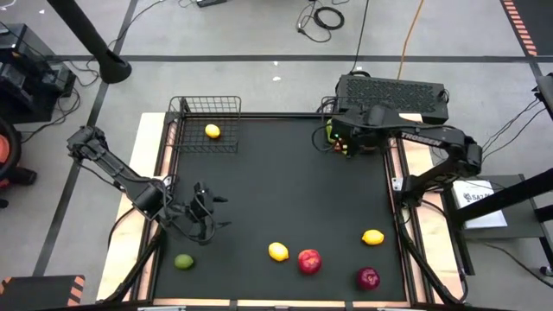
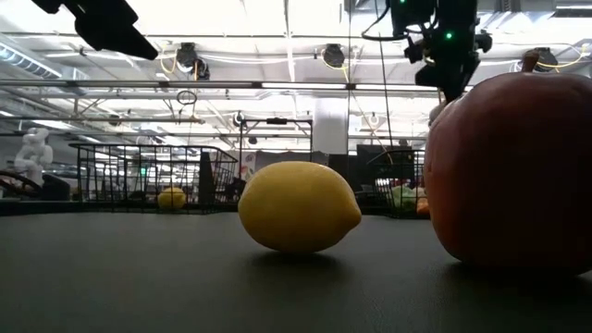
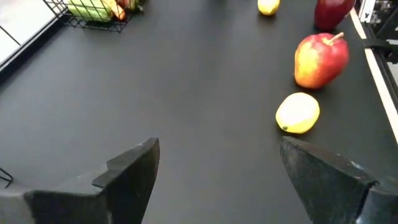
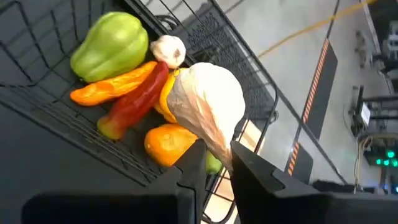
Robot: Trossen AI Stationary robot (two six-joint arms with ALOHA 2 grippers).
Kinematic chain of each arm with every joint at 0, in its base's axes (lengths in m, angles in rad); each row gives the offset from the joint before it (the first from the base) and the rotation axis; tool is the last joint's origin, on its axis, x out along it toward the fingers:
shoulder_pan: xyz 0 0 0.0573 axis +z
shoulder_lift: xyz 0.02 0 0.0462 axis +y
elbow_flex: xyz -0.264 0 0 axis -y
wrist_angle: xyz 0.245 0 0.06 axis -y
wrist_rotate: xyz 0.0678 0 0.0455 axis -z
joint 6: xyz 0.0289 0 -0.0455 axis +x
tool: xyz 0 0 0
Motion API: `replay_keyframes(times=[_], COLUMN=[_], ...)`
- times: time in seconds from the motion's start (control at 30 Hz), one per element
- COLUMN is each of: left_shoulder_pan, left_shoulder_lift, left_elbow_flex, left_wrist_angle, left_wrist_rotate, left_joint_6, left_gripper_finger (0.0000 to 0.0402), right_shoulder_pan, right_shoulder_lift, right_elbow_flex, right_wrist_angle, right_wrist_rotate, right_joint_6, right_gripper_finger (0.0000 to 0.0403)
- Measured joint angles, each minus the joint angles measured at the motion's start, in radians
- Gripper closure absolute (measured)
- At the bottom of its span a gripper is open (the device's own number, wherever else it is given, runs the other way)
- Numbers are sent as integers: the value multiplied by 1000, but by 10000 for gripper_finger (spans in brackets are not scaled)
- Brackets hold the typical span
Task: Sort produce into baskets
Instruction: Put the white garlic into the right black wire basket, then put the left yellow lemon into the left black wire basket
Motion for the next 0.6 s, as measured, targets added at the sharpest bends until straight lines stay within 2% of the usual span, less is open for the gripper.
replay_keyframes(times=[0.17,0.4,0.6], left_shoulder_pan=[0,0,0], left_shoulder_lift=[0,0,0], left_elbow_flex=[0,0,0], left_wrist_angle=[22,47,47], left_wrist_rotate=[0,0,0], left_joint_6=[-3,-3,-3], left_gripper_finger=[61,61,61], right_shoulder_pan=[-13,-4,124], right_shoulder_lift=[0,-4,-61], right_elbow_flex=[0,-1,-1], right_wrist_angle=[-9,-52,-14], right_wrist_rotate=[-54,-49,6], right_joint_6=[51,86,147], right_gripper_finger=[301,225,188])
